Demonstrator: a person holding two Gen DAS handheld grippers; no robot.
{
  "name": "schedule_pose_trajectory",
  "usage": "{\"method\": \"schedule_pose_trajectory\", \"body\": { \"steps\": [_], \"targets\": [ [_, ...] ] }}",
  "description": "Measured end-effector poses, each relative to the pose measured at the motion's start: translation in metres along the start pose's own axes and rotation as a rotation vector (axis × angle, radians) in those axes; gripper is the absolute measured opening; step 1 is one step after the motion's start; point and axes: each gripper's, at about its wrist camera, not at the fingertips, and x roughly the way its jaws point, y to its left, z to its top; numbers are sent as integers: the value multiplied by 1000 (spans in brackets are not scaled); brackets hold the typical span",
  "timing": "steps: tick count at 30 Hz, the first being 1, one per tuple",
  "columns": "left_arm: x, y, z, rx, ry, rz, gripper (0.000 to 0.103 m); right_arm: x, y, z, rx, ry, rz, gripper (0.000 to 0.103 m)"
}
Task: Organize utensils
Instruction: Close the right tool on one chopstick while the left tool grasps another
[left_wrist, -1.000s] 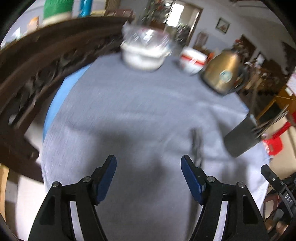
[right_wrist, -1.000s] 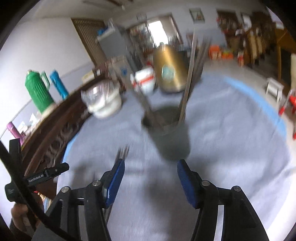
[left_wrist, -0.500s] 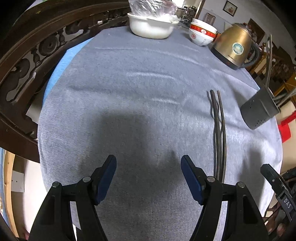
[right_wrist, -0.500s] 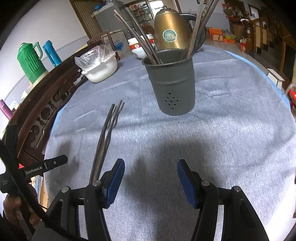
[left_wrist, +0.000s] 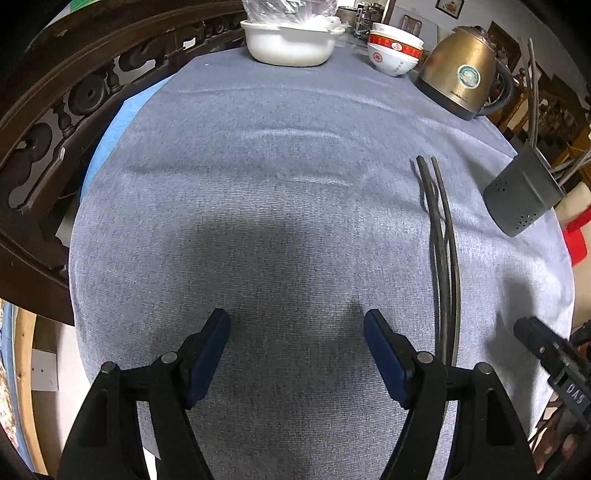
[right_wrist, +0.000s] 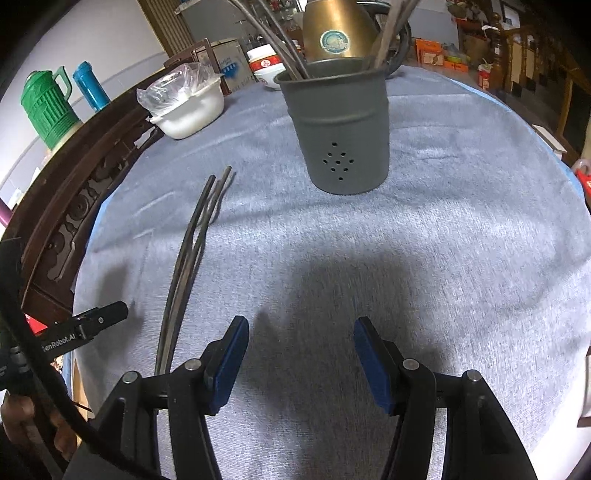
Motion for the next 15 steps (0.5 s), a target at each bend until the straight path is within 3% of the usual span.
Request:
{"method": "schedule_pose_trajectory", "body": {
  "steps": [15],
  "targets": [
    [2,-1,-1,13,-4,-12,78,20,49,61,-27,41,131,62]
  ]
}}
